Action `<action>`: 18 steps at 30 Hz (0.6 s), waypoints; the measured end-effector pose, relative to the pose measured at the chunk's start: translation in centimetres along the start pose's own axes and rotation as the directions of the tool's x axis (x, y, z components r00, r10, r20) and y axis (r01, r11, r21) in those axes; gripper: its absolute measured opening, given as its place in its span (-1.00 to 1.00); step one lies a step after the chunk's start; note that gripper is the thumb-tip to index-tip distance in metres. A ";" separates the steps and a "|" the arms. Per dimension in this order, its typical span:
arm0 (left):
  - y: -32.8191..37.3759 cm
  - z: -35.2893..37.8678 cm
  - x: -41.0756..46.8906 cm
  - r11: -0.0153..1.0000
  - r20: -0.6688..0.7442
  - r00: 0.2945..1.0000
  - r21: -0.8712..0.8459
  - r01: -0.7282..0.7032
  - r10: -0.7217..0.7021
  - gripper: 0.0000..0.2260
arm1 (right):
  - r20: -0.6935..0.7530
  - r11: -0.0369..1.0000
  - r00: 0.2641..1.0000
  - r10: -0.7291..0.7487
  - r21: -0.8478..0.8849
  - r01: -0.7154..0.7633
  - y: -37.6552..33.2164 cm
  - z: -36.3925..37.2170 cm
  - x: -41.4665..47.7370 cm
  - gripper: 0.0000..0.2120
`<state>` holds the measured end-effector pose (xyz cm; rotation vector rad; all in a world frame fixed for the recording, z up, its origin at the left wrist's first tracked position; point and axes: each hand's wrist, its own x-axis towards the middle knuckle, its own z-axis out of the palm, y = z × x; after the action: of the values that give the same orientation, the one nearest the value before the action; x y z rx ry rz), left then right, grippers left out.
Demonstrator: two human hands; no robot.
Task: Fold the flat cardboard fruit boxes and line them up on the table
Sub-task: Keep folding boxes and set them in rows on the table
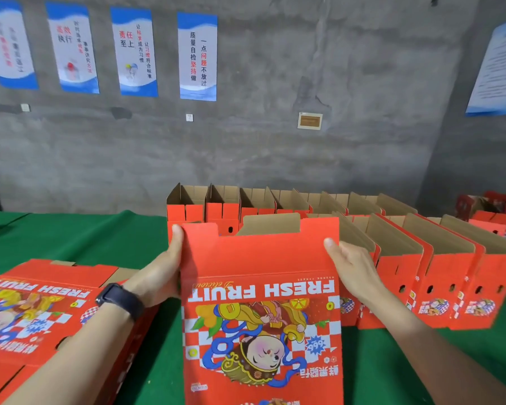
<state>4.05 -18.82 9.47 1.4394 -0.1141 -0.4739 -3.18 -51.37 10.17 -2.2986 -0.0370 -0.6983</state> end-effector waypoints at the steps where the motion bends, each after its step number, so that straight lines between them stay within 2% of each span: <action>1: 0.2 0.5 0.3 0.996 -0.035 0.997 -0.059 -0.072 0.070 -0.31 | -0.067 1.000 0.998 0.014 -0.015 -0.015 0.0 0.0 -0.2 -0.41; 4: 0.4 1.9 0.6 0.972 -0.180 0.969 -0.134 -0.195 0.169 -0.47 | -0.169 0.998 0.985 0.045 -0.035 -0.052 0.4 0.2 -0.7 -0.40; 9: -1.4 3.3 0.6 0.995 -0.368 0.925 -0.004 -0.102 0.093 -0.72 | -0.251 0.983 0.967 0.038 -0.163 -0.080 1.8 1.2 -2.0 -0.45; 11: -2.5 3.7 0.8 0.987 -0.397 0.906 0.113 -0.114 0.150 -0.82 | -0.260 0.979 0.965 0.034 -0.184 -0.084 2.5 1.6 -2.8 -0.41; 13: -3.2 4.0 0.6 0.943 -0.384 0.891 0.308 -0.124 0.242 -0.81 | -0.271 0.976 0.958 0.093 -0.164 -0.141 3.3 1.7 -3.0 -0.41; 14: -3.3 4.3 0.4 0.909 -0.363 0.888 0.396 -0.127 0.282 -0.78 | -0.250 0.973 0.960 0.124 -0.161 -0.168 3.6 1.7 -3.0 -0.48; 16: -3.3 4.8 0.0 0.846 -0.323 0.885 0.517 -0.132 0.336 -0.77 | -0.168 0.953 0.961 0.221 -0.171 -0.249 3.7 1.6 -3.0 -0.78; 18: -3.4 5.0 -0.4 0.765 -0.280 0.879 0.631 -0.134 0.385 -0.77 | -0.059 0.937 0.968 0.245 -0.242 -0.252 3.7 1.6 -3.1 -0.45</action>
<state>1.13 -23.45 6.99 2.0807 -0.1480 0.1274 -4.21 -52.57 5.35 -2.4710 0.3684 -0.6318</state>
